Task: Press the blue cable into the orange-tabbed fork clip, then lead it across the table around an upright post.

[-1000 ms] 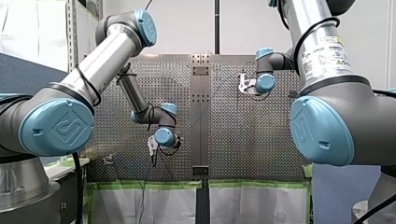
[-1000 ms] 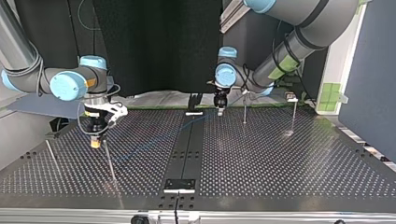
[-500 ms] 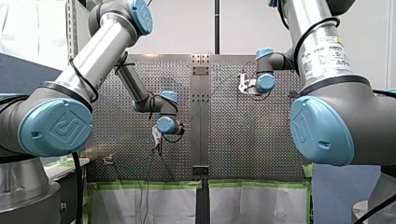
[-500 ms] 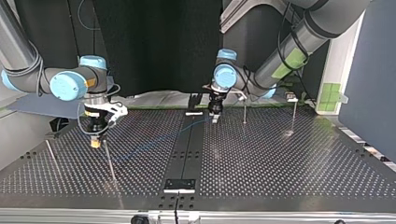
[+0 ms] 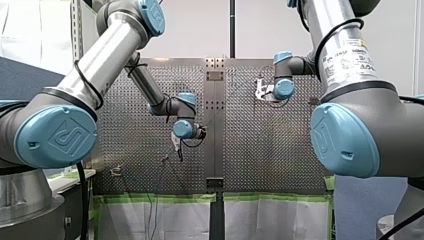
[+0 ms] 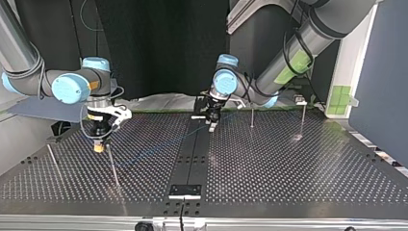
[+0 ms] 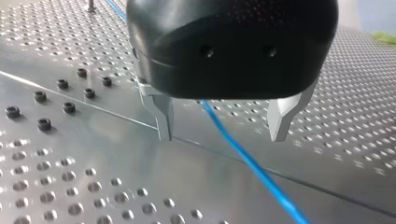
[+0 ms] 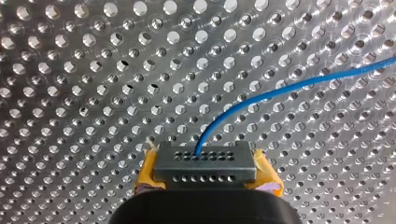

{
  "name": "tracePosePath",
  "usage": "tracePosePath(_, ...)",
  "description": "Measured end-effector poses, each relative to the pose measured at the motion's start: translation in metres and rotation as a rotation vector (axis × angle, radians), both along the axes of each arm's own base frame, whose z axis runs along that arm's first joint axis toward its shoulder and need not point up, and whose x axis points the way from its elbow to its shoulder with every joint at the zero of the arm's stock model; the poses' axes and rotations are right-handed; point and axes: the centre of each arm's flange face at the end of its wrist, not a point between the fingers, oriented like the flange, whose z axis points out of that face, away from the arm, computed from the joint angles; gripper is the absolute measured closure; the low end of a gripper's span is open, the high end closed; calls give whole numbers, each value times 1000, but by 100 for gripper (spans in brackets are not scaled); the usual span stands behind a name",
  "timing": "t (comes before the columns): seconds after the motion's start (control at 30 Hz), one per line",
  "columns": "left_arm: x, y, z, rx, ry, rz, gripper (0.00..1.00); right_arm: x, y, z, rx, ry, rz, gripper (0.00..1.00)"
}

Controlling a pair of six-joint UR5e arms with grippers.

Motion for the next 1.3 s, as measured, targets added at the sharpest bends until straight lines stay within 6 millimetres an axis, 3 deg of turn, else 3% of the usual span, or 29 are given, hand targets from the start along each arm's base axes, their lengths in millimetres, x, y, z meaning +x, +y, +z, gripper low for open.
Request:
tracePosePath(0.77, 20, -61, 79, -33, -49, -48, 0, -11, -3, -10, 14, 5, -23, 98)
tracePosePath(1.3, 30, -94, 139, -104, -111, -65, 0, -32, -16, -17, 20, 6, -64, 98)
